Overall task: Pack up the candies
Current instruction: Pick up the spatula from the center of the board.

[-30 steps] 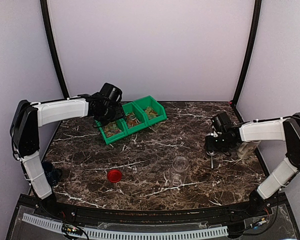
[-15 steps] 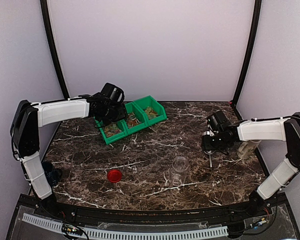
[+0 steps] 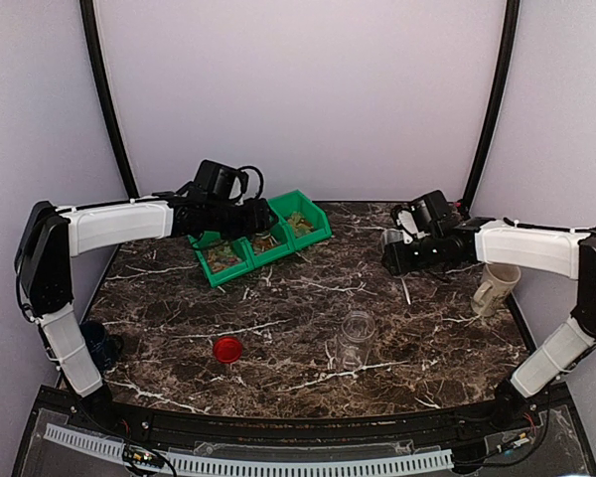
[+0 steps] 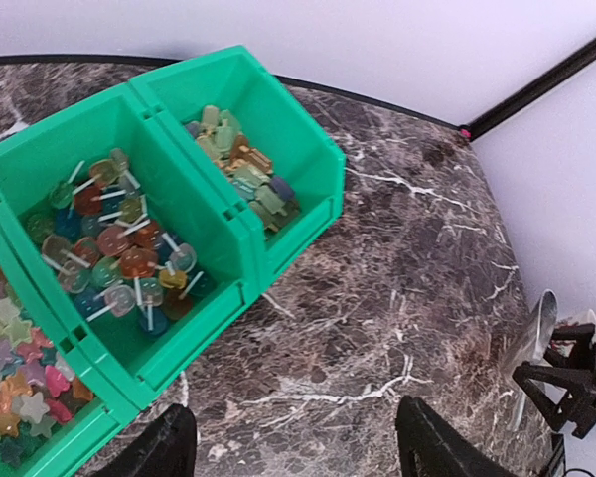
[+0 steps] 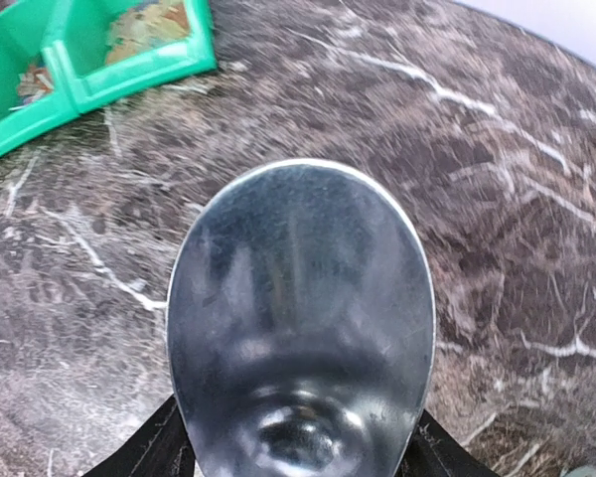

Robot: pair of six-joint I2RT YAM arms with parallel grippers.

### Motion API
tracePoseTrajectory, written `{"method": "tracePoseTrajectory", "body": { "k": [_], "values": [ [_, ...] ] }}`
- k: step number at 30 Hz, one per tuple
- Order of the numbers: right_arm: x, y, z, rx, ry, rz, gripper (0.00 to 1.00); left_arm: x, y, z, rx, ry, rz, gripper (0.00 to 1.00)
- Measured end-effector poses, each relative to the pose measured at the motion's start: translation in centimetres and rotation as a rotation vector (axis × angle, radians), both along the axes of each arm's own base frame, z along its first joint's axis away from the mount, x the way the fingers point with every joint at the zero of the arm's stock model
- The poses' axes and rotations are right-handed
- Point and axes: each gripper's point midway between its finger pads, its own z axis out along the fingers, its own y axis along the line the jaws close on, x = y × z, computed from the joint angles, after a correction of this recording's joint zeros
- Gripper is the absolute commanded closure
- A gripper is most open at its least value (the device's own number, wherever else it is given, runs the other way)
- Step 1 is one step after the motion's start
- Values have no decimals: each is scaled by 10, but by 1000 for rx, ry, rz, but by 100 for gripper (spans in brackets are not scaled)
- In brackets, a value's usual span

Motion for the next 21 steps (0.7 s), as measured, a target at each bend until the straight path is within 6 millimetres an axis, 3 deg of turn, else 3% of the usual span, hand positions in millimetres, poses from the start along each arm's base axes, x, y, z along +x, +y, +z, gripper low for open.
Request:
{"method": "tracePoseTrajectory", "body": {
  "k": [6, 13, 21],
  "values": [
    [0, 34, 28, 10, -68, 144, 38, -10, -27, 18, -83, -40, -150, 29],
    [-8, 77, 57, -27, -152, 314, 38, -39, -62, 27, -131, -49, -311, 31],
    [-9, 116, 75, -119, -231, 460, 37, -51, -73, 33, -161, -53, -396, 32]
  ]
}}
